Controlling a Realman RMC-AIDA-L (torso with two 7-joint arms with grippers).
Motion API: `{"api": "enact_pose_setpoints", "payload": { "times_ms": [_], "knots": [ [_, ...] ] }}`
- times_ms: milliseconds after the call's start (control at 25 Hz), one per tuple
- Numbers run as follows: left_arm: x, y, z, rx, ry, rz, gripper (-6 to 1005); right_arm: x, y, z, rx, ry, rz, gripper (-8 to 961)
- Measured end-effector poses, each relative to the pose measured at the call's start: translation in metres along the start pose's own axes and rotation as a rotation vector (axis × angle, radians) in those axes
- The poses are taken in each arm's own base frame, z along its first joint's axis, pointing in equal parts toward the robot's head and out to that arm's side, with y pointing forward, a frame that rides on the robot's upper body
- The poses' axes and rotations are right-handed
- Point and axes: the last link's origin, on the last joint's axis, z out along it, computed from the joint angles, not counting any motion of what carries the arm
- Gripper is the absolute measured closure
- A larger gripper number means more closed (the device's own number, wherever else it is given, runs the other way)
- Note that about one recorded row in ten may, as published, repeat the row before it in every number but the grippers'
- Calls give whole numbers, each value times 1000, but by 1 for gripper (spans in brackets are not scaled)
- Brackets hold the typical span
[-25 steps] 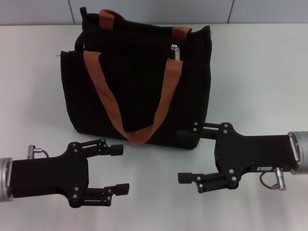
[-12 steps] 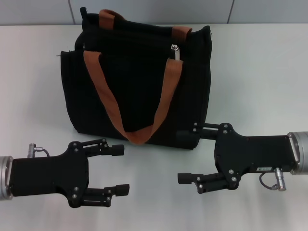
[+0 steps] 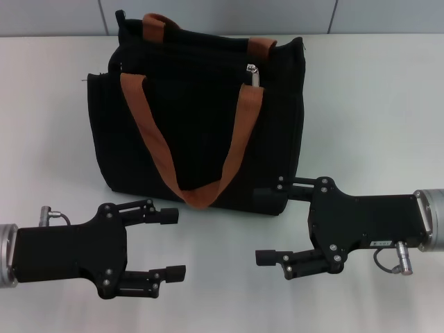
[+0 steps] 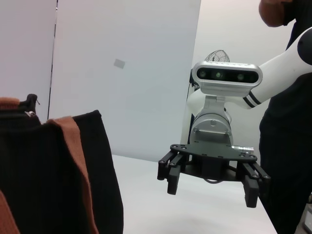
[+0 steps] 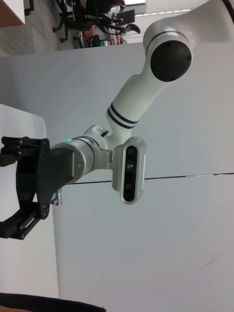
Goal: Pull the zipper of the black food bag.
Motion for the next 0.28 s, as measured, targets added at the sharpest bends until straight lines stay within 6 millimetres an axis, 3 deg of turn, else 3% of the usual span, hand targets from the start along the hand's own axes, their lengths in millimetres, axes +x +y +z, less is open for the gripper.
{"api": "enact_pose_setpoints", "payload": {
  "times_ms": [280],
  "knots": [
    [-1,1,-1,3,-1,-2,184,0,0,0,0,0,2,127]
  ]
}}
